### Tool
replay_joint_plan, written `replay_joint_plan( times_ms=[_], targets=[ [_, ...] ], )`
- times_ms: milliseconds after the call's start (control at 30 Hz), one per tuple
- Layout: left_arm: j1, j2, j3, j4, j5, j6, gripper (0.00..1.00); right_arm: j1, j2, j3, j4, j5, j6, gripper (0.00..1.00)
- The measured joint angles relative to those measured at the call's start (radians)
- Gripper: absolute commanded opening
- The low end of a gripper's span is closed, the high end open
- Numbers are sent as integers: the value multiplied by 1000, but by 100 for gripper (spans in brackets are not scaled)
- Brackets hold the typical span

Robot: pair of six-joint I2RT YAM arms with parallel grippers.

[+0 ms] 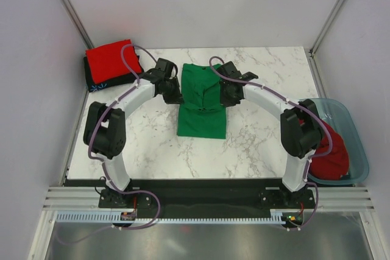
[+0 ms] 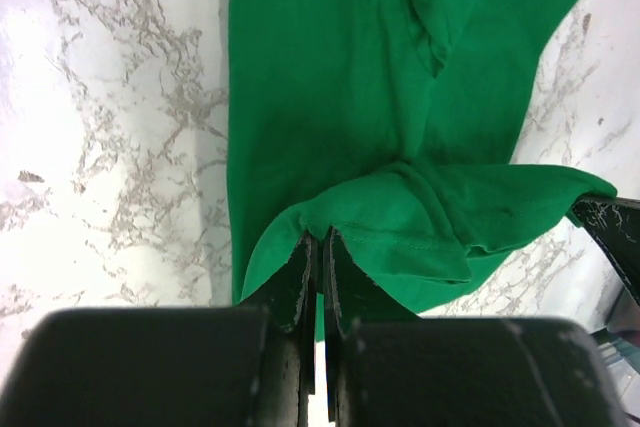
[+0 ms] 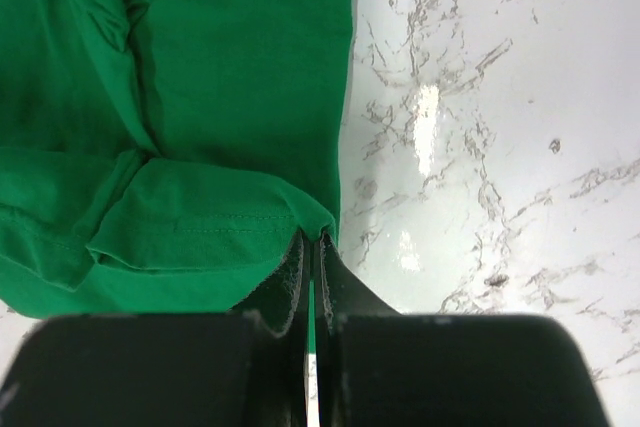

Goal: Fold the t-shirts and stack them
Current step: Fold the tshirt

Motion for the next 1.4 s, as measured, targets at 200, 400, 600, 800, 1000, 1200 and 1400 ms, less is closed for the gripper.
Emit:
replay_joint_plan(
  times_ms=[200, 400, 600, 800, 1000, 1200, 1400],
  targets=[
    [30, 96, 54, -6, 25, 15, 20, -29, 90, 64, 0, -39, -32, 4],
    [84, 192, 207, -82, 62, 43, 51, -78, 208, 248, -35, -98, -74, 71],
    [125, 175, 309, -137, 76, 85, 60, -104, 156, 292, -68, -94, -84, 73],
    [130, 27, 187, -154, 82, 97, 59, -52, -52, 87, -33, -112, -60, 73],
    [126, -226, -169, -88, 119, 97, 58, -3, -258, -279, 73, -193, 10, 72],
    [119, -373, -473, 39, 189, 89, 58, -13, -326, -549, 186, -275, 92, 71],
    [102, -438, -665, 198, 253, 52, 59, -12, -327, -644, 313, -328, 143, 69]
  ],
)
